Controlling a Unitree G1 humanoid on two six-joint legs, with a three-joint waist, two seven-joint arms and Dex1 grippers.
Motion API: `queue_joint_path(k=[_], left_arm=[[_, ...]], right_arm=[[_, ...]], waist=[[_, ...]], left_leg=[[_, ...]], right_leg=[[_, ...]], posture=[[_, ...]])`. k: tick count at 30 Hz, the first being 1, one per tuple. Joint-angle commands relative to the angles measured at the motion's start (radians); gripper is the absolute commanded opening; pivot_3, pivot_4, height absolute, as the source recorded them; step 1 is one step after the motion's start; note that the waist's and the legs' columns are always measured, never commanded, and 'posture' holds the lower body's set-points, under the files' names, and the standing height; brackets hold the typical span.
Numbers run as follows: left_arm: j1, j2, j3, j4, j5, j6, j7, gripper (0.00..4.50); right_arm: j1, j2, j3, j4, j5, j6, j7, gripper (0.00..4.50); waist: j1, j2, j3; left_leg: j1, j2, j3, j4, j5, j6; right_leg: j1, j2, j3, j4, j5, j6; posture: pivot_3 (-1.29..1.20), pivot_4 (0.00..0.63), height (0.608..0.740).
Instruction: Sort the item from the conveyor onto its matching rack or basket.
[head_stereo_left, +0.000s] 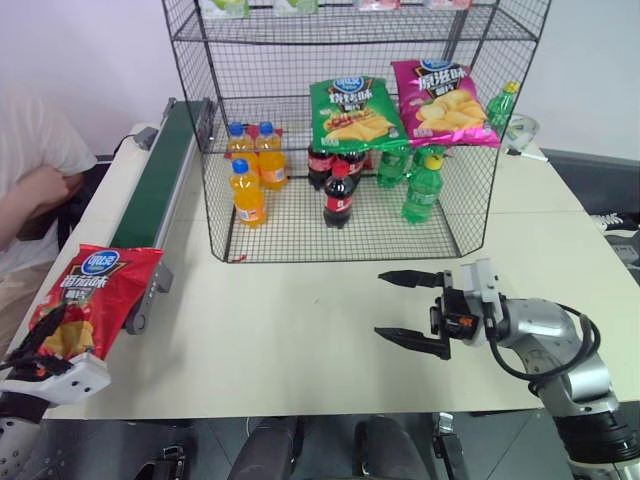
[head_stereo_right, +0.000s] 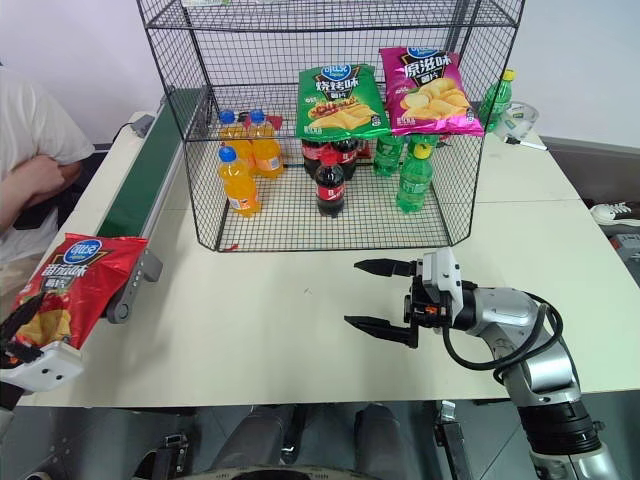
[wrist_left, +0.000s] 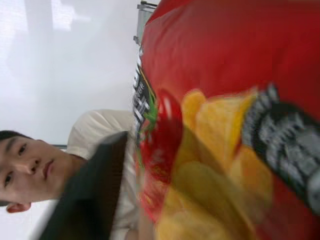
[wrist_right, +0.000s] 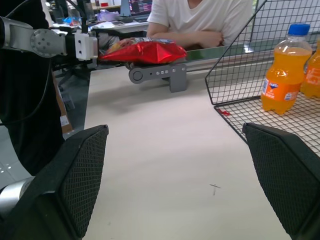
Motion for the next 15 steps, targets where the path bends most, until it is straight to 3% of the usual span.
queue_joint_path(k=[1,3,15], left_arm=[[0.014,0.013,0.014,-0.029,-0.039,-0.006,-0.012,0.96],[0.023,0.012,0.018,-0.042,-0.037,-0.008,-0.012,0.05],[0.046,-0.001,0.062,-0.146,-0.082,0.017,-0.038,0.02]], right_arm=[[0.000,0.000,-0.030,-0.006,0.001,-0.021,-0.004,4.50],[0.003,-0.002,-0.031,-0.010,0.003,-0.020,-0.005,4.50],[-0.017,-0.002,-0.046,0.008,0.021,-0.010,0.002,4.50]], waist=[[0.000,0.000,0.000],[0.000,0.000,0.000],[0.001,0.000,0.000]], left_leg=[[0.000,0.000,0.000,0.000,0.000,0.000],[0.000,0.000,0.000,0.000,0.000,0.000],[0.000,0.000,0.000,0.001,0.000,0.000]], right_leg=[[0.000,0.000,0.000,0.000,0.000,0.000],[0.000,0.000,0.000,0.000,0.000,0.000],[0.000,0.000,0.000,0.001,0.000,0.000]], posture=[[0.00,0.150,0.740],[0.00,0.150,0.740],[0.00,0.150,0.740]])
